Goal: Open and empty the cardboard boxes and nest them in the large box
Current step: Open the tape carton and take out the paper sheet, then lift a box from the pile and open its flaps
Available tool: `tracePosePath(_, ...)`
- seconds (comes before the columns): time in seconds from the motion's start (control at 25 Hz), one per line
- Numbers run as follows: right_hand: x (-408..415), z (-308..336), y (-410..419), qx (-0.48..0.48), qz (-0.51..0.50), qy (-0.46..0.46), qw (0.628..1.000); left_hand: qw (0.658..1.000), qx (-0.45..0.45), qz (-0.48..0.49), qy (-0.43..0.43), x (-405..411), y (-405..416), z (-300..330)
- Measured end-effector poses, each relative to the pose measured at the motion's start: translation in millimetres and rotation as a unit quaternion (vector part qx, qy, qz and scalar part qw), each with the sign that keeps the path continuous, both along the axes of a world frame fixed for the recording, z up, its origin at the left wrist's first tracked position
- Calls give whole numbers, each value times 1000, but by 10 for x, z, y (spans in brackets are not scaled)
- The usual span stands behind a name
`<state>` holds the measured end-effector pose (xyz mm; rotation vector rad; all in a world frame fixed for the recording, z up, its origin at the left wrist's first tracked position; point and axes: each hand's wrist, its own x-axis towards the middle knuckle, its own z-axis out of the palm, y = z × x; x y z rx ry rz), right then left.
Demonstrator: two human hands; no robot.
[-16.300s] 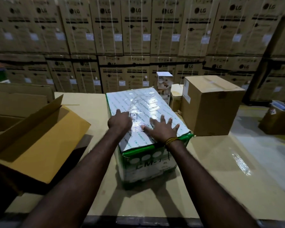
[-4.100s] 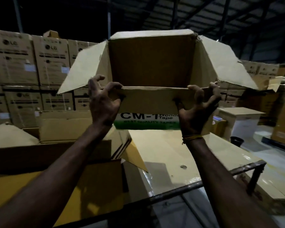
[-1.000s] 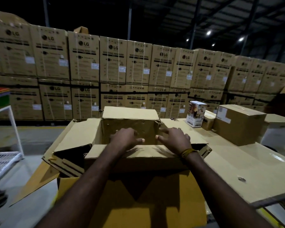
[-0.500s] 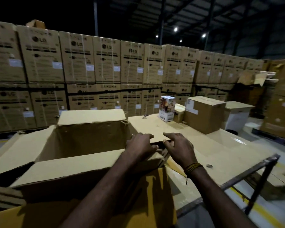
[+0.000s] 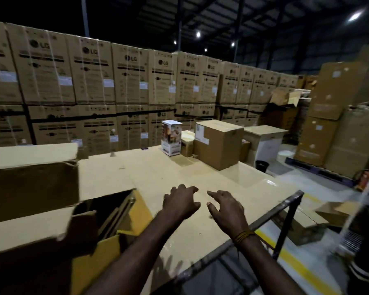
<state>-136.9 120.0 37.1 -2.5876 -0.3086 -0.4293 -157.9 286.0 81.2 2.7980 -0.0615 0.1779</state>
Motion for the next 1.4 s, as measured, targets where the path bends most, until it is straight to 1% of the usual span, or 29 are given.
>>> tracePosePath(0.16,297,-326,-626,-17,-6,49,999,999,-27,-28,24,373,-631,-474)
tracePosePath(0.28,527,-513,-960,-21,-7,60,998,998,-50,-32,33,635,-950,-742)
tracePosePath(0.48,972,-748,-1321,-10,-10,89,996,996,-77,-28,40,1172,-1217,-1056)
tracePosePath(0.68,1701,-915,-1633,-18,-16,117,993,994,-98,-33,28,2025,-1480,-1298)
tracePosePath(0.92,2802,-927,-1987,-44,-38,126,990,989,-144,-28,16,3286,-1804,-1353)
tracePosePath(1.04,3403,-844,-2054,-52,-46,99,993,989,-146,-25,3,3886,-1921,-1305)
tracePosePath(1.24,4200,-878,-2127,-39,-39,100,993,992,-118,-35,5,4643,-2122,-1307)
tracePosePath(1.4,4909,-919,-2249,-36,-32,112,992,997,-77,-15,-19,5291,-2249,-1252)
